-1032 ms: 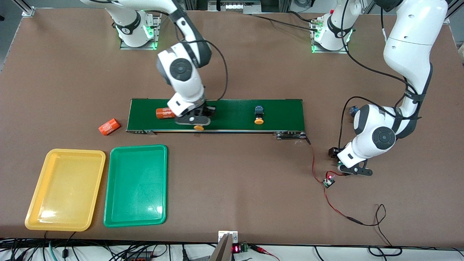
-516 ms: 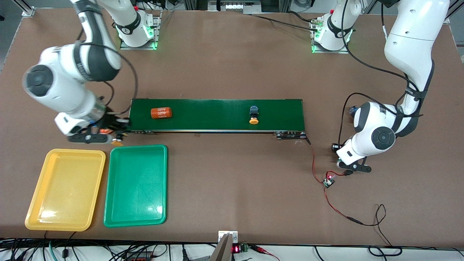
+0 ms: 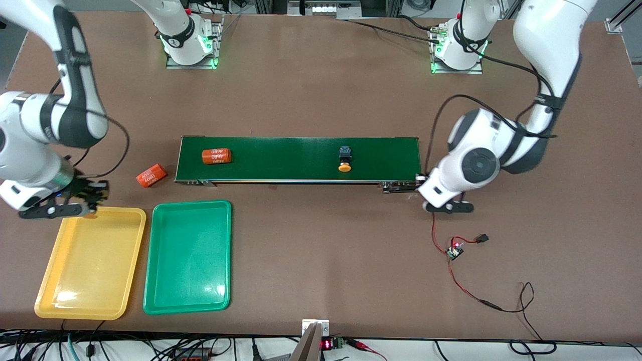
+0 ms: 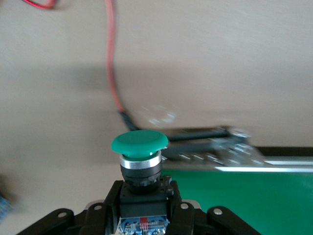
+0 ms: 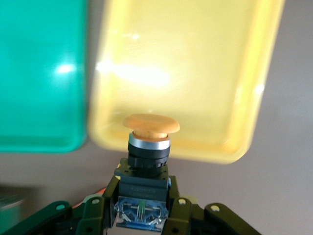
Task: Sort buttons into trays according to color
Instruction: 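Drop the yellow button in the yellow tray while the left gripper places green, then return the right gripper to the conveyor while the left gripper grasps green, then place the green button on the conveyor while the right gripper grasps yellow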
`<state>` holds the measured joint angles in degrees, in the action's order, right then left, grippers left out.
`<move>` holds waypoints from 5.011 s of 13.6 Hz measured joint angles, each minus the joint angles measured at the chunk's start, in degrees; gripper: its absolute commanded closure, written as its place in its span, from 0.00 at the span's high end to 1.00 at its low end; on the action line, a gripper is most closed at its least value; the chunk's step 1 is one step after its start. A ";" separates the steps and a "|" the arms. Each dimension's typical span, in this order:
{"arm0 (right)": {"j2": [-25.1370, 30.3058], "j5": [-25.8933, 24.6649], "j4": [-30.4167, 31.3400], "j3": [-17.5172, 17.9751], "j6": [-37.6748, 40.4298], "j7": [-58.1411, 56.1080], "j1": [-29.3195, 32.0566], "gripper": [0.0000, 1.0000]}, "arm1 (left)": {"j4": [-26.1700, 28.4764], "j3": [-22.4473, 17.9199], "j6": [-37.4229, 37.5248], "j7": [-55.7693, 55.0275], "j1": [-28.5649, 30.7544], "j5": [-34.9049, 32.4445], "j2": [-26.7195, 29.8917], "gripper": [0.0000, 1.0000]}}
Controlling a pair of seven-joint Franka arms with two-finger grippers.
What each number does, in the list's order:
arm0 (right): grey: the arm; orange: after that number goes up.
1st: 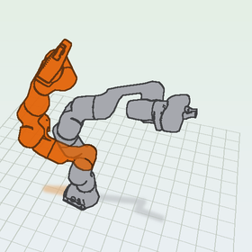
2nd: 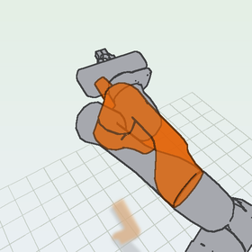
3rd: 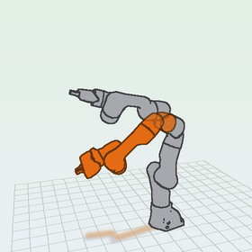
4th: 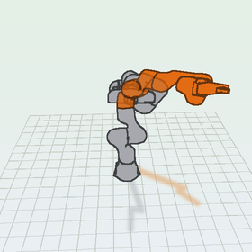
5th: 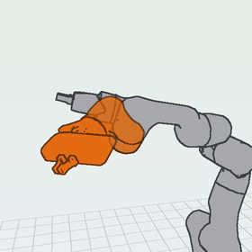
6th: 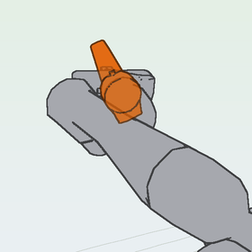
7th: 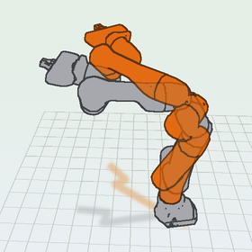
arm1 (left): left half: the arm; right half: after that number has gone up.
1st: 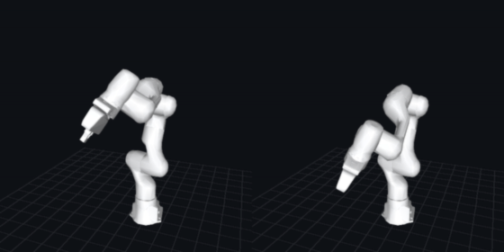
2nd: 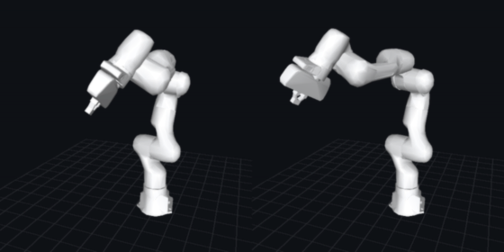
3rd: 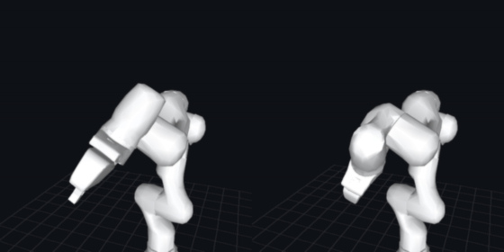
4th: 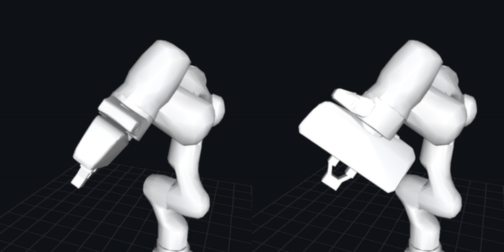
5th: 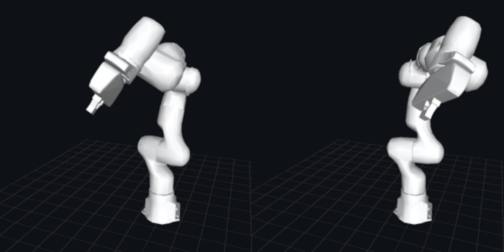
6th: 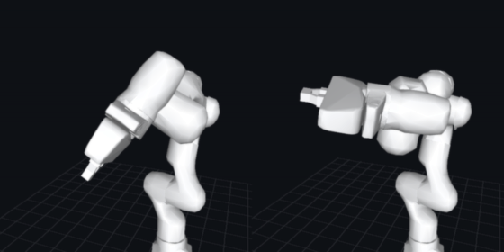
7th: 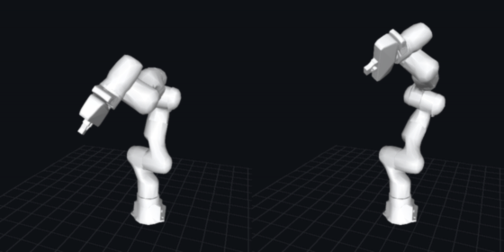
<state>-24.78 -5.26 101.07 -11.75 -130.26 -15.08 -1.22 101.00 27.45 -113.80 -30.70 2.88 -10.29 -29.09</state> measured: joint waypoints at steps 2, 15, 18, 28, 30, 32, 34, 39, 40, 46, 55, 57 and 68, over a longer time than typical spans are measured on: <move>-6.23 0.00 -1.91 0.10 -7.54 -4.79 3.56 0.00 | 0.81 3.60 0.19 -6.48 -0.38 0.00 -0.01 0.12; -18.53 0.00 -7.90 1.10 -22.46 -5.36 4.79 1.00 | 8.26 6.86 -7.99 -18.77 -2.02 -0.06 0.02 1.00; -16.68 0.01 -8.26 1.22 -22.10 -5.33 4.38 1.00 | 2.00 7.01 4.80 -18.81 -1.76 -0.09 1.25 1.00; 16.87 5.61 10.19 11.19 16.93 17.95 -0.75 1.00 | 0.82 -9.54 15.21 8.80 4.19 -0.34 1.68 1.00; 21.81 5.71 17.44 16.60 14.21 24.17 -1.10 1.00 | 6.86 -12.01 6.86 12.76 5.67 -0.34 3.35 1.00; 24.81 5.71 23.02 21.89 9.27 29.66 -1.32 1.00 | 13.64 -15.98 -0.53 17.63 5.67 -0.33 6.23 1.00; 25.85 5.71 25.33 26.98 6.30 34.15 -1.37 1.00 | 20.40 -21.92 -10.48 23.38 6.07 0.10 8.74 1.00; 23.76 5.73 27.08 32.52 0.00 46.79 -7.55 1.00 | 28.95 -26.52 -22.28 25.30 7.00 4.37 9.99 1.00; 22.58 5.73 27.21 32.56 -1.53 48.02 -9.00 1.00 | 29.27 -26.51 -22.29 25.33 6.93 7.29 10.02 1.00; 16.52 4.93 25.14 32.55 -7.02 51.73 -11.89 1.00 | 34.68 -26.54 -27.80 25.24 6.91 10.27 10.01 0.35; 11.72 0.44 22.45 32.48 -7.06 51.36 -13.57 1.00 | 34.29 -26.34 -25.30 25.17 4.83 10.28 13.01 0.00; 11.66 -0.04 22.38 32.48 -7.19 51.37 -13.93 1.00 | 31.84 -26.03 -18.80 24.89 2.55 10.30 15.22 0.00; 8.21 -1.50 22.23 31.42 -12.80 51.37 -14.01 1.00 | 20.12 -4.98 -15.25 3.48 -5.21 21.28 12.69 0.04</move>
<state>-16.57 -6.76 123.30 19.67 -143.06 36.29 -15.23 121.12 22.47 -129.05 -27.22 -2.33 11.00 -16.40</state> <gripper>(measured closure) 0.000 0.674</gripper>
